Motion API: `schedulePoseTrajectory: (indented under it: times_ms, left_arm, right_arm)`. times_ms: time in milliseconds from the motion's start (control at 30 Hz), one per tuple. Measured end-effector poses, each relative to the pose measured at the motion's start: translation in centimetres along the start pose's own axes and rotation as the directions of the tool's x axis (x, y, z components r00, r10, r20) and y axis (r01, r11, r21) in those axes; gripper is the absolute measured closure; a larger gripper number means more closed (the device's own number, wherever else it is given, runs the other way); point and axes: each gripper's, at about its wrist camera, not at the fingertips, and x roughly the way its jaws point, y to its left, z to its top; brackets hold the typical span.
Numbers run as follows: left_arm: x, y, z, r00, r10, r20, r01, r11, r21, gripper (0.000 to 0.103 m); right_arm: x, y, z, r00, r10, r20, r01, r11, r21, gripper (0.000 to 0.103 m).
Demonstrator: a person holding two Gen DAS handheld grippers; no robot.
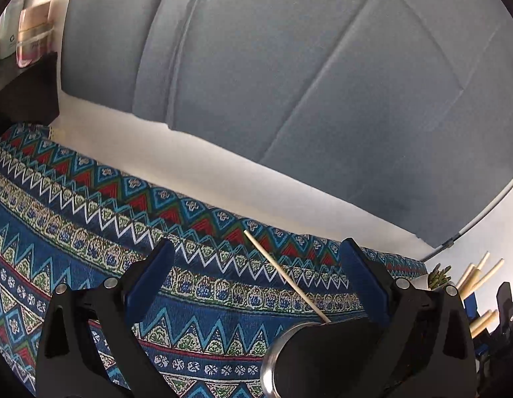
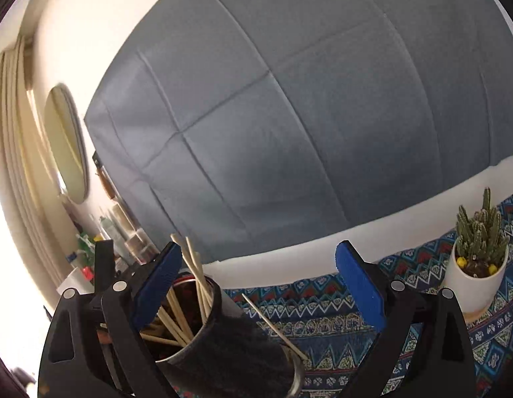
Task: Organize utensils
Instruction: 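Move the left tool down to the chopstick lying beside the holder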
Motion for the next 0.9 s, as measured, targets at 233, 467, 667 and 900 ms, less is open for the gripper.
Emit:
schedulePoseTrajectory:
  times_ms: [233,467,667,900]
  left_arm:
    - [1.1,-0.1,-0.4,0.995,0.097,0.033,-0.101,0.982,0.161,0.006]
    - [4.5,-1.0,-0.5,0.981,0.087,-0.172,-0.040,0.963,0.265,0.006]
    - [7.6,-2.1,0.0,0.927,0.149,-0.345,-0.083,0.977,0.197,0.030]
    - [10.3,-3.6,-0.5,0.894,0.184,-0.408,-0.123,0.978,0.171,0.043]
  right_arm:
    - [2.2,0.3,-0.4,0.978,-0.103,-0.183,0.075,0.985,-0.154,0.014]
    - [2.3,-1.3,-1.1,0.920,-0.185,-0.347,0.120,0.972,-0.200,0.014]
    - [3.5,-2.5,-3.9,0.836,-0.302,-0.458,0.210,0.948,-0.241,0.014]
    - [5.4,-4.1,-6.5,0.775,-0.368,-0.514,0.276,0.928,-0.249,0.014]
